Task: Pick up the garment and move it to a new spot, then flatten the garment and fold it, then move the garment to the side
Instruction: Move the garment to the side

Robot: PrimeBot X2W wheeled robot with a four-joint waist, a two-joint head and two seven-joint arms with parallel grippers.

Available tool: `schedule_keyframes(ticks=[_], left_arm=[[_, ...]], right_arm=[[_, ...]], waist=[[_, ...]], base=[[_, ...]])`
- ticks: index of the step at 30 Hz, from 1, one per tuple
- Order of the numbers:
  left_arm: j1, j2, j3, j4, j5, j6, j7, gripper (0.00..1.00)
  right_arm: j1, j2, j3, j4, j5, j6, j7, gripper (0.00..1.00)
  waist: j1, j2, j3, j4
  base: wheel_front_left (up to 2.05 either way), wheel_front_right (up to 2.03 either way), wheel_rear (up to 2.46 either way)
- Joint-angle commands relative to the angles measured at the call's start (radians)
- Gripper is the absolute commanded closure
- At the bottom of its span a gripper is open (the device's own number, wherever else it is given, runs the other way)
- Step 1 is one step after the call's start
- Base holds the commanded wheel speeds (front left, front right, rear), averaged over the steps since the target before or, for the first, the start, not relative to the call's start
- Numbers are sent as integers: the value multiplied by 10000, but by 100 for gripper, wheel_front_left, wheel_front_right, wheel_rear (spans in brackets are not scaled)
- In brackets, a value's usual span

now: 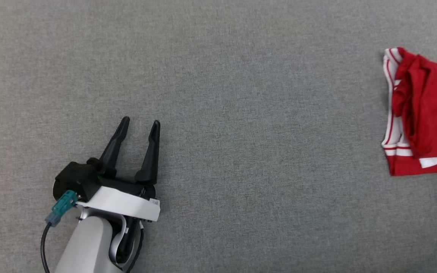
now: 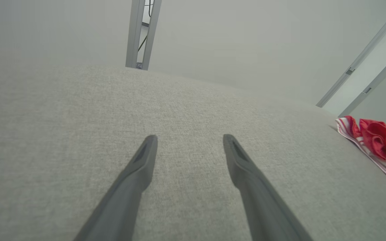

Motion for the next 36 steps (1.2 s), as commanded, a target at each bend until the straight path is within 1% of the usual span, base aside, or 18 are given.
schedule_keyframes(ticks=[1,3,10,13,14,15,21,25,29,32,33,36], left_arm=[[-102,43,11,107,30,-64,16,0],[-133,43,9,154,22,-61,18,0],[-215,61,89,276,5,-62,41,0],[-207,75,119,302,1,-56,41,0],[-206,81,128,311,-3,-56,41,0],[-203,86,136,321,-7,-57,41,0],[-76,86,165,355,-106,-57,38,0],[-4,61,193,320,-188,-59,14,0],[126,46,240,294,-278,-62,11,0],[327,46,293,285,-379,-62,9,0],[481,46,351,259,-452,-52,5,0],[671,48,456,203,-474,-13,6,0]], right_arm=[[-248,34,-173,391,-262,-6,-96,100],[-372,136,-341,799,-503,-6,-91,100],[-616,326,-1063,1436,-1421,-6,-94,100],[-562,414,-1246,1578,-1568,-6,-94,100],[-556,441,-1396,1576,-1595,-6,-95,63],[-481,494,-1583,1639,-1491,-6,-95,0],[-389,525,-2137,1499,-2068,-6,-95,0],[-514,386,-2434,1294,-2609,-6,-97,0],[-626,461,-2859,866,-2948,-6,-97,0],[-405,773,-3277,239,-2929,-4,-96,0],[-108,1033,-3511,-305,-2825,-4,-87,0],[387,1371,-3830,-1298,-2669,-6,-84,0]], waist=[[0,0,217,-14],[0,0,307,13],[0,0,472,140],[0,0,473,173],[0,0,471,184],[0,0,462,196],[0,0,194,206],[0,0,-176,194],[0,0,-669,173],[0,0,-1141,188],[0,0,-1470,209],[0,0,-1978,279]], base=[[0,0,0],[0,0,0],[0,0,0],[0,0,0],[0,0,0],[0,0,0],[0,0,0],[0,0,0],[0,0,0],[0,0,0],[0,0,0],[0,0,0]])
